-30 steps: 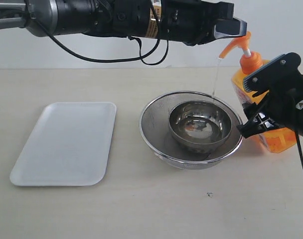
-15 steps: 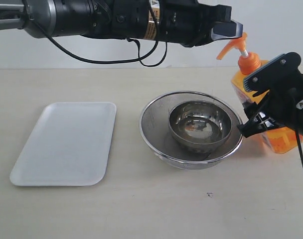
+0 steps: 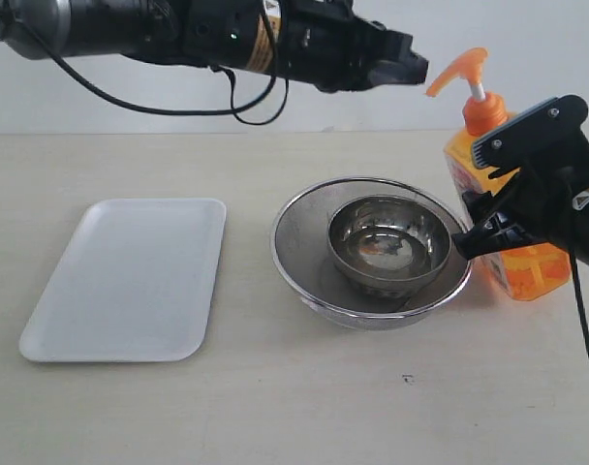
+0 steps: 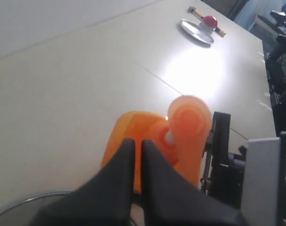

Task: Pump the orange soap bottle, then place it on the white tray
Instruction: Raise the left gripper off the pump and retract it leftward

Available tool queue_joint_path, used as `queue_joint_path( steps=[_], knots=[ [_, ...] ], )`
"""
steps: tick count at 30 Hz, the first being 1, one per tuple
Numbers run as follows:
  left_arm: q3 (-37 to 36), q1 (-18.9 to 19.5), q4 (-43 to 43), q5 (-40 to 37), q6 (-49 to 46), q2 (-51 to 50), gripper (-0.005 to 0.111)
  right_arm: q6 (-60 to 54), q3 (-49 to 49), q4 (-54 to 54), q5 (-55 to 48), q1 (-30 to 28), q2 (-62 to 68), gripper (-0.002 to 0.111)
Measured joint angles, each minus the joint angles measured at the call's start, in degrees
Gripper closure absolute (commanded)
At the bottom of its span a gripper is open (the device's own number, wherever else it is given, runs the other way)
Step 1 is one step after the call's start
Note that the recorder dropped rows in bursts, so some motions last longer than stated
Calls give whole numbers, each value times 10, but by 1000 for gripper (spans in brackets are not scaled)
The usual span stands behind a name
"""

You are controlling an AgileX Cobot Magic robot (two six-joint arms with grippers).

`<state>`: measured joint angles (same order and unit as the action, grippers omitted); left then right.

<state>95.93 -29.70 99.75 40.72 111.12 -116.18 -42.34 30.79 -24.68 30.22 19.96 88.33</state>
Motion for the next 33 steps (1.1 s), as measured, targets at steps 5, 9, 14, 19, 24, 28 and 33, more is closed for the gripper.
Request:
queue_joint_path(
  steps=[5,9,14,19,24,28,33],
  knots=[
    [0,24,0,14,3,35,102,4,1,-15,2,0,0,108],
    [-24,43,0,21,5,69,102,8,1,-42,6,0,0,108],
    [-90,64,0,21,-2,127,102,38,1,-71,10,0,-1,108],
    [-173,67,-2,5,-39,208,102,62,3,-120,11,0,-4,108],
    [-283,67,-65,3,-132,304,102,73,5,-187,13,0,-5,108],
    [-378,67,-130,2,-210,395,102,91,6,-204,13,0,-5,108],
    [-500,67,-201,-5,-296,496,102,111,6,-208,6,0,-6,108]
  ],
)
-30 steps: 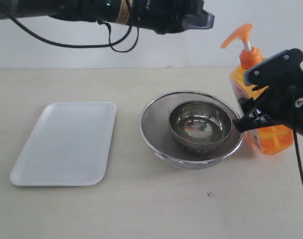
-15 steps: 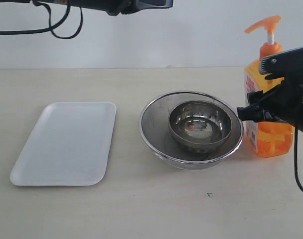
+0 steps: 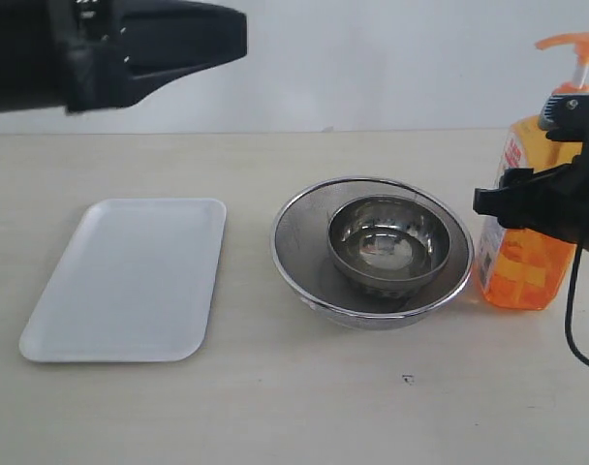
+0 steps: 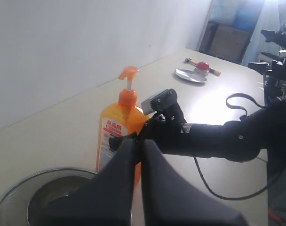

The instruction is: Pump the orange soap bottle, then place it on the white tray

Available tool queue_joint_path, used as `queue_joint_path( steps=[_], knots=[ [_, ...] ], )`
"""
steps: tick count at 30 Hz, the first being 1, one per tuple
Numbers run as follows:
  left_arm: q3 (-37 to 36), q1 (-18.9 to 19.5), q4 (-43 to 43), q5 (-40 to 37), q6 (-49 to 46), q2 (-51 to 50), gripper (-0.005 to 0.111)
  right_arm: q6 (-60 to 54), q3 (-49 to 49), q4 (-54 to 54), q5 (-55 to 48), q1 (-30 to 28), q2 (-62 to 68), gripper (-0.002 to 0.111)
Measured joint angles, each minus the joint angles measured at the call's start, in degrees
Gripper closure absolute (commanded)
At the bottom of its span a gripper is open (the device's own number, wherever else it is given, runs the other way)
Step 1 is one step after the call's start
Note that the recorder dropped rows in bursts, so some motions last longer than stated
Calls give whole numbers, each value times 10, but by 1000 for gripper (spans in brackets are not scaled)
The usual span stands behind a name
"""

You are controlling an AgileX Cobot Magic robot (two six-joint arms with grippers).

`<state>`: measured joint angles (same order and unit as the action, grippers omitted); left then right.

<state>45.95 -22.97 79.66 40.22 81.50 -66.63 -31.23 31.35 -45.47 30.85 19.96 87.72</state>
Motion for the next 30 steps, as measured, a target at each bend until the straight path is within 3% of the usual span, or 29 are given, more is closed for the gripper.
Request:
queue_joint_path(
  steps=[9,19,22,27,30],
  knots=[
    [-148,0,-75,-16,-73,166,102,9,0,0,-4,0,0,108],
    [-213,0,-80,-15,-76,231,102,9,0,0,-17,0,-2,107],
    [-226,0,-80,-5,-76,233,102,8,0,0,-22,0,-4,92],
    [-240,0,-85,-3,-80,233,102,5,0,0,-31,0,-5,52],
    [-244,0,-88,-2,-85,233,102,5,0,0,-34,0,-5,44]
  ],
)
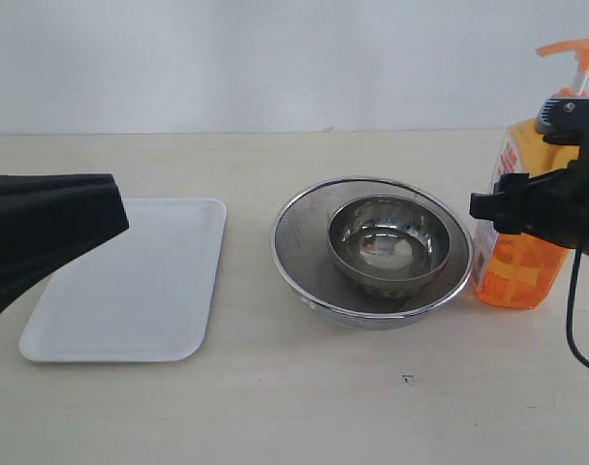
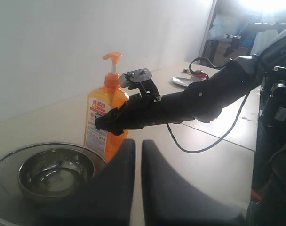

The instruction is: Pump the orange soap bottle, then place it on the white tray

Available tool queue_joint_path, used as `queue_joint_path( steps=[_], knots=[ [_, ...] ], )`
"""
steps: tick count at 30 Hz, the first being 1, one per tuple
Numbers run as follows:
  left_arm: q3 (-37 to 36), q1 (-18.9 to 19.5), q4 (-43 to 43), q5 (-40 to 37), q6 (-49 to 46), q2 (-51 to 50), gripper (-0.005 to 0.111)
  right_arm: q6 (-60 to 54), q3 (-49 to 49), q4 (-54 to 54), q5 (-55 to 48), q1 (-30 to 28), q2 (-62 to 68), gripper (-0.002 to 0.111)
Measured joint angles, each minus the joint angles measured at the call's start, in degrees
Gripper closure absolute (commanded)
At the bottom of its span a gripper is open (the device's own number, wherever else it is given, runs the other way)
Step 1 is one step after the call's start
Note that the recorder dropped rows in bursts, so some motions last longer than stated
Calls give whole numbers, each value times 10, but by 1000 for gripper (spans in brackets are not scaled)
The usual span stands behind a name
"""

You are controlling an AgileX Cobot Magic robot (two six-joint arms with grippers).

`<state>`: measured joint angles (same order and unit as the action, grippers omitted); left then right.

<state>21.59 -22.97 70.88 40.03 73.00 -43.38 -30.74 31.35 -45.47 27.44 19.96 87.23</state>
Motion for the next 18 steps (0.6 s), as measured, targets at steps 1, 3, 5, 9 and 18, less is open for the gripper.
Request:
queue_joint_path(
  steps=[1,3,5,9,18],
  knots=[
    [0,0,0,1,-1,0,102,0,0,0,0,0,0,43],
    [0,0,0,5,-2,0,102,0,0,0,-5,0,0,43],
    [0,0,0,11,-2,0,102,0,0,0,-4,0,0,43],
    [0,0,0,25,-2,0,102,0,0,0,-6,0,0,37],
    [0,0,0,28,-2,0,102,1,0,-15,-44,0,3,18]
  ],
)
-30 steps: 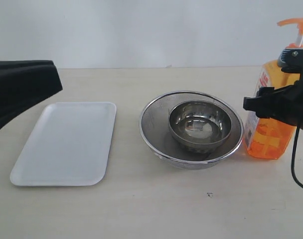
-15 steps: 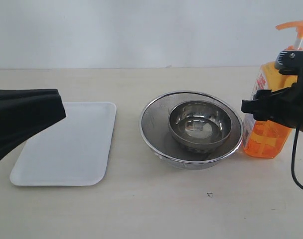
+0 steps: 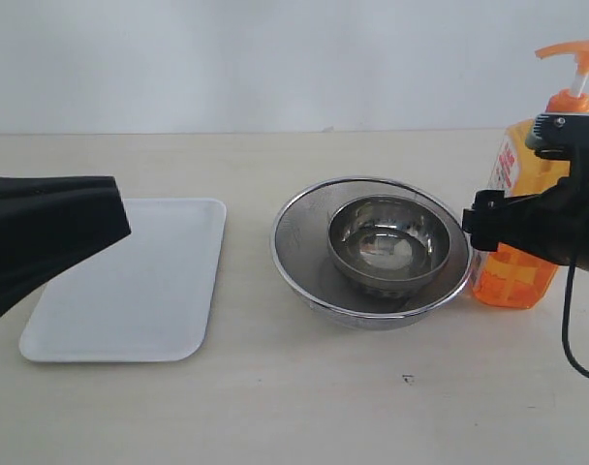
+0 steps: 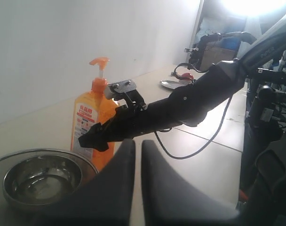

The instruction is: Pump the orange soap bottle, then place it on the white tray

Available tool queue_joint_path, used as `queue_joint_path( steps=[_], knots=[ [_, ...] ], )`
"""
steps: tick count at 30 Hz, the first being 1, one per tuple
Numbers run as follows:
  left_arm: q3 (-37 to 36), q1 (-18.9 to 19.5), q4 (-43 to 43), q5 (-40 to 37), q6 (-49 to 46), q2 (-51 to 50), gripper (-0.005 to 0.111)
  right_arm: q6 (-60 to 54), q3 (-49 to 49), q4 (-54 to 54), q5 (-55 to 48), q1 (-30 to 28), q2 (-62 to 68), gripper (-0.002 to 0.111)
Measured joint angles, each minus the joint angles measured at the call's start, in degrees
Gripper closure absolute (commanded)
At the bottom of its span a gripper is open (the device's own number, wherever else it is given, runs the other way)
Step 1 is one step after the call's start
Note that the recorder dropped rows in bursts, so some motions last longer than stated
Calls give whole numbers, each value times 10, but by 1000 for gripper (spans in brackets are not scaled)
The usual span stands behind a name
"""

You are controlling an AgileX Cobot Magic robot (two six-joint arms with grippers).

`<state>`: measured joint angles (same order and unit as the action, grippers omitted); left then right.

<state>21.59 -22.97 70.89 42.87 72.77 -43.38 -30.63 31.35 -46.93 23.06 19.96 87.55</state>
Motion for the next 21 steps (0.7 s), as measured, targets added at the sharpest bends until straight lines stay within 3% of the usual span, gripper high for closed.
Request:
queue_joint_path(
  steps=[21],
  knots=[
    [0,0,-2,8,-6,0,102,52,0,27,98,0,89,18]
  ],
)
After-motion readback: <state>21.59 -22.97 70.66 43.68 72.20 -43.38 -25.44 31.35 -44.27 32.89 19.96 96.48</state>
